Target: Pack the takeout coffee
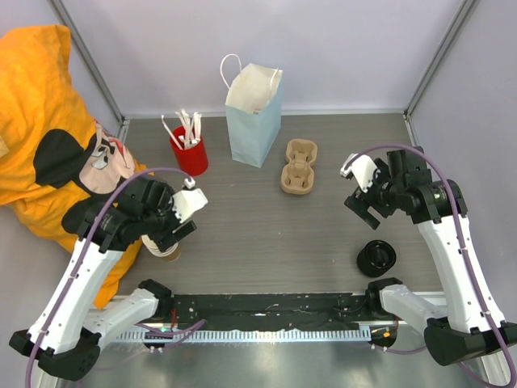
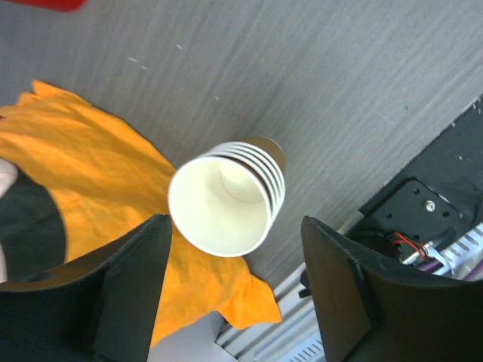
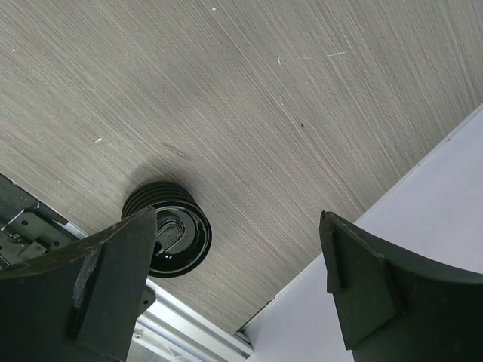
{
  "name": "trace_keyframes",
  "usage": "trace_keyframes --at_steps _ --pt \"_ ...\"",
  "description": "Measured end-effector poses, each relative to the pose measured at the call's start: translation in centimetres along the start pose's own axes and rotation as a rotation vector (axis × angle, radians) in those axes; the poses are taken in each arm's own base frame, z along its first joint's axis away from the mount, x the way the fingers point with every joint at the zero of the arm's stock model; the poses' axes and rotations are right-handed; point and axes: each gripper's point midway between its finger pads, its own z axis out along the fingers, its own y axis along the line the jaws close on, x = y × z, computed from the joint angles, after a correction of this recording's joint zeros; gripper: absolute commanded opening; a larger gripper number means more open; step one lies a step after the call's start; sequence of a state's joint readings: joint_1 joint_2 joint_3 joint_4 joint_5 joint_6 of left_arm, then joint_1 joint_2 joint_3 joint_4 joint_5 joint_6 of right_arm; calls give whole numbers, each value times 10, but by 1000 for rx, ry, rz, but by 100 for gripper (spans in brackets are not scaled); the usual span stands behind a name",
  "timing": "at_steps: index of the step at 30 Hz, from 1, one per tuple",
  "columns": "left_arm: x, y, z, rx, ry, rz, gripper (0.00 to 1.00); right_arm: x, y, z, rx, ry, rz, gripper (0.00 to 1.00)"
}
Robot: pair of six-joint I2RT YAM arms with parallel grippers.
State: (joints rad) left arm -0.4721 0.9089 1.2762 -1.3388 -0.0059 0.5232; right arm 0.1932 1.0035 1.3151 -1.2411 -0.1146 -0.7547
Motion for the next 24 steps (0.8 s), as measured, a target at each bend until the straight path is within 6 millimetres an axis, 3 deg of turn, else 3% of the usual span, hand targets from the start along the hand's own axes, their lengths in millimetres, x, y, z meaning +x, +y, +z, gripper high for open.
trace_keyframes --at_steps 2,6,12,20,24 --pt "9 -7 7 22 21 -6 59 -1 0 2 -5 -3 1 92" --pt "36 -26 25 74 106 -19 53 -3 1 4 -13 -12 1 92" --pt "58 -40 38 117 177 -27 43 -5 1 6 -26 -15 2 92" --pt "71 -45 44 124 216 -47 39 -6 2 10 -39 -13 3 92" --pt "74 -43 44 110 228 -53 43 -7 2 10 -42 -16 3 92"
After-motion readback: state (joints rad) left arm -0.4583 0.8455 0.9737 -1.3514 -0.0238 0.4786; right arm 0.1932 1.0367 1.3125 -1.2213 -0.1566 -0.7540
